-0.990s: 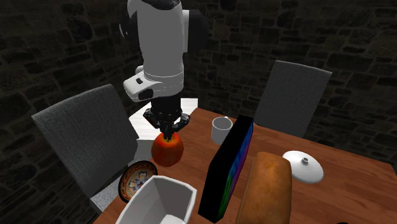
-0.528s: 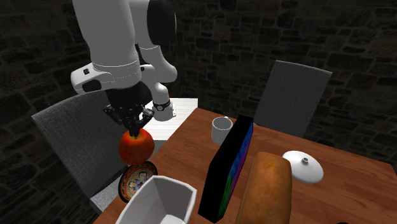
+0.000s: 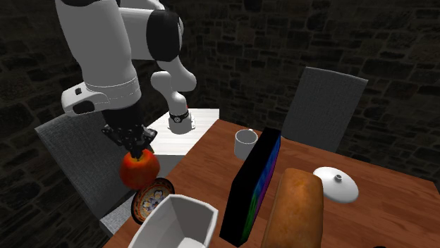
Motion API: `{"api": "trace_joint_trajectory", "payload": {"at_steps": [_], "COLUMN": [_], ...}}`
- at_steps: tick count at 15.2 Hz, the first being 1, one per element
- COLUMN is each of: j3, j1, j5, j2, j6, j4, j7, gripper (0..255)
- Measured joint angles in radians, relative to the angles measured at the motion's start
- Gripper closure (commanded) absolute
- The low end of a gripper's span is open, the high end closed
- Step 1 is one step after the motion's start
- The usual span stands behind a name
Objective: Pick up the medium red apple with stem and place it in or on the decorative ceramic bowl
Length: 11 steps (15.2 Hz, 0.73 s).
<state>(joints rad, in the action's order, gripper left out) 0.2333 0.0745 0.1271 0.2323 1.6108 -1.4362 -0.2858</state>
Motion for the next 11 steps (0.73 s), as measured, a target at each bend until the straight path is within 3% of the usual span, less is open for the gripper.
{"api": "trace_joint_trajectory", "payload": {"at_steps": [11], "j3": [-0.002], "j1": [0.006], "j5": [0.0], "j2": [-0.009], "j6": [0.156], "j4": [-0.165], "j7": [-0.012], "gripper": [255]}}
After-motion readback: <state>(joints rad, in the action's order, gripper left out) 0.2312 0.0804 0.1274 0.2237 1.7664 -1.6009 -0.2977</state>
